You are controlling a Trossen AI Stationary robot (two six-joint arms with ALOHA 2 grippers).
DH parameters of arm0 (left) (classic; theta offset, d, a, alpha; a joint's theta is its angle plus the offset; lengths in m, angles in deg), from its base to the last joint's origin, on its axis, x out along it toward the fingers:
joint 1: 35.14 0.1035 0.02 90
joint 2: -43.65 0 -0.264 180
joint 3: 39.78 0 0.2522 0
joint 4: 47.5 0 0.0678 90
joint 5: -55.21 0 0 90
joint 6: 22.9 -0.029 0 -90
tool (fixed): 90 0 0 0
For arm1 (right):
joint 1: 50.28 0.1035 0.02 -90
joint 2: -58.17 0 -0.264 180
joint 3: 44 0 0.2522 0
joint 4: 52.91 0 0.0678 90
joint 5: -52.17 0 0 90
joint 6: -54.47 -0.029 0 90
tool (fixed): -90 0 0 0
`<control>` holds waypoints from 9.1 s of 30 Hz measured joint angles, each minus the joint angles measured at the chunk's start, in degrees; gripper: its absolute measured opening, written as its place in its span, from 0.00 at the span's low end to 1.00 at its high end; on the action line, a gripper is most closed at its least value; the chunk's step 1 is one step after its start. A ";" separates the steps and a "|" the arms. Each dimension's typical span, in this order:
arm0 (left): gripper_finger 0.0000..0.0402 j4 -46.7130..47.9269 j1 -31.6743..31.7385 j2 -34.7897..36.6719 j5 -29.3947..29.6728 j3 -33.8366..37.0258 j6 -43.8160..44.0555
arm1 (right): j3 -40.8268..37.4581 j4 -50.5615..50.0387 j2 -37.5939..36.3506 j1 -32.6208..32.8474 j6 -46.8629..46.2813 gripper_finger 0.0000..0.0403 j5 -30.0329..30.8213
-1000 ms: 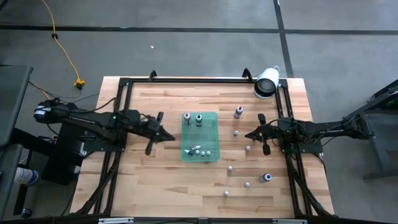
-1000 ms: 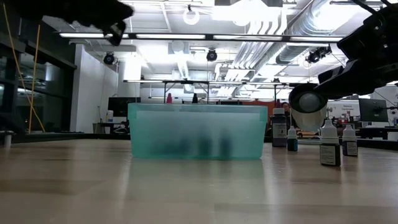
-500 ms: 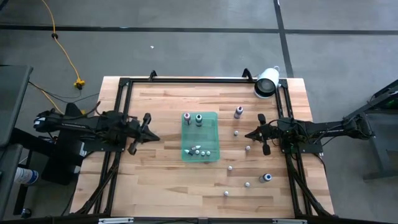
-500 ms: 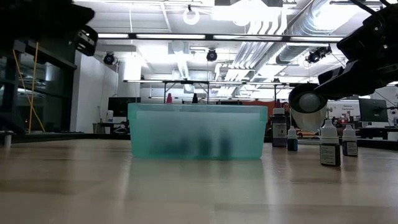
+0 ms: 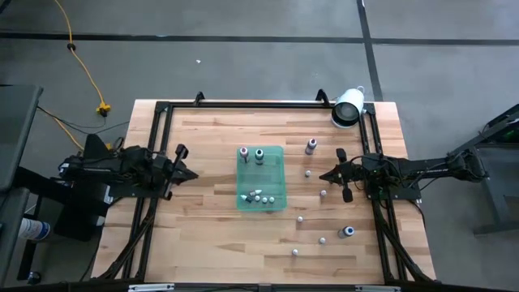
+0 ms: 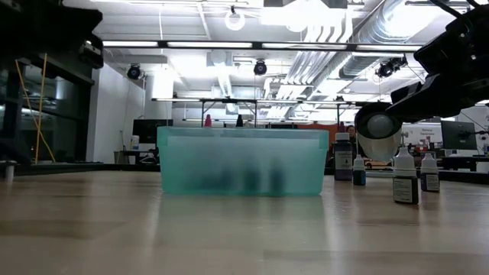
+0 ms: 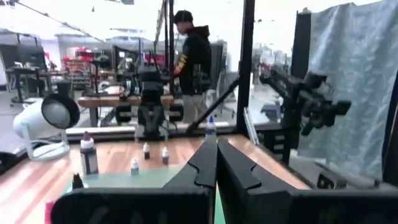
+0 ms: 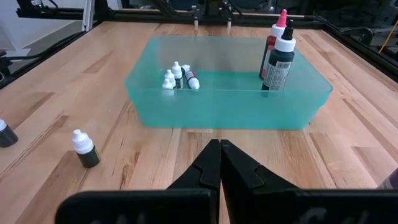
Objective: Pick & Place food coloring
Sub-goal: Put the big violet food coloring bottle into the green bin
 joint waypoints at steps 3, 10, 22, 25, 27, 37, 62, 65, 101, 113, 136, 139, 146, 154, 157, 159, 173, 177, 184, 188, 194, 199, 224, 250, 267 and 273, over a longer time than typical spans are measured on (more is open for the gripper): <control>0.00 -1.12 -0.02 -0.04 -0.81 0.61 -0.37 | 0.00 -0.04 0.00 -0.01 0.00 0.00 0.00; 0.00 -8.60 -0.02 0.15 1.44 2.94 -0.14 | -0.01 -0.01 0.00 -0.01 0.01 0.00 0.00; 0.00 -4.90 -0.02 0.01 7.52 3.05 -4.37 | -0.02 0.00 0.00 -0.02 0.00 0.00 0.00; 0.00 -2.04 -0.02 -0.01 7.52 3.07 -4.37 | -0.02 0.00 0.00 -0.02 0.00 0.00 0.00; 0.00 -0.08 -0.02 0.01 7.53 3.09 -4.37 | 0.00 0.00 0.00 -0.02 0.00 0.00 0.00; 0.00 5.22 -0.02 -0.02 7.57 3.14 -5.91 | -0.02 -0.02 0.00 0.00 0.00 0.00 0.00; 0.00 6.48 -0.02 -1.79 10.72 3.14 -12.89 | -0.01 0.00 0.00 -0.02 0.00 0.00 0.00; 0.00 6.48 -0.02 -1.79 10.69 3.14 -12.89 | -0.01 -0.02 0.00 0.00 0.00 0.00 0.01; 0.00 6.43 -0.02 -1.79 10.52 3.14 -12.89 | 0.00 0.00 0.00 -0.02 0.00 0.00 0.02; 0.00 6.43 -0.02 -1.79 10.52 3.14 -12.88 | -0.02 0.00 0.00 0.00 4.29 0.00 0.99; 0.00 6.41 -0.02 -1.79 10.52 3.14 -12.87 | 0.29 15.55 -1.75 -1.39 -13.72 0.00 6.32; 0.00 6.41 -0.02 -1.79 10.52 3.14 -12.87 | 0.40 16.17 -2.80 -1.60 -18.76 0.00 4.58; 0.00 6.41 -0.02 -1.79 10.52 3.14 -12.87 | 1.53 13.01 -3.48 -2.35 -18.64 0.00 1.38; 0.00 6.41 -0.02 -1.79 10.52 3.14 -12.87 | 17.19 -14.89 -3.24 -6.99 -6.02 0.02 10.97; 0.00 6.41 -0.01 -1.79 10.52 3.14 -12.87 | 22.77 -23.19 -1.52 -8.90 -1.74 0.06 14.93; 0.00 6.41 -0.02 -1.79 10.52 3.14 -12.87 | 25.74 -26.81 0.20 -10.26 -0.99 0.09 15.47; 0.00 6.41 -0.02 -1.79 10.52 3.14 -12.87 | 42.45 -39.75 18.97 -19.47 -1.47 0.42 15.05; 0.00 6.41 -0.02 -1.79 10.52 3.14 -12.87 | 46.92 -41.35 26.32 -21.44 -3.21 0.50 13.84; 0.00 6.41 -0.02 -1.79 10.52 3.14 -12.87 | 52.26 -44.64 37.27 -23.68 -7.10 0.66 11.89; 0.00 6.41 -0.02 -1.79 10.52 3.14 -12.87 | 53.45 -45.20 41.35 -23.89 -8.79 0.73 11.80; 0.00 6.41 -0.02 -1.79 10.52 3.14 -12.87 | 56.77 -47.94 46.85 -24.35 -10.69 0.76 11.06; 0.00 6.41 -0.02 -1.79 10.52 3.14 -12.87 | 64.13 -56.10 52.46 -25.93 -13.53 0.76 10.34; 0.00 6.41 0.00 -1.79 10.52 3.14 -12.89 | 75.41 -70.53 68.70 -24.74 10.97 0.76 9.86; 0.00 6.41 -0.02 -1.79 10.53 3.14 -12.87 | 59.13 -50.91 63.45 -28.41 28.77 0.76 -0.89; 0.00 6.41 -0.01 -1.79 10.54 3.14 -12.88 | 58.54 -48.31 65.72 -29.18 22.59 0.70 -0.66; 0.00 6.41 -0.02 -1.79 10.54 3.14 -12.87 | 58.54 -49.11 65.72 -29.18 22.48 0.62 -0.63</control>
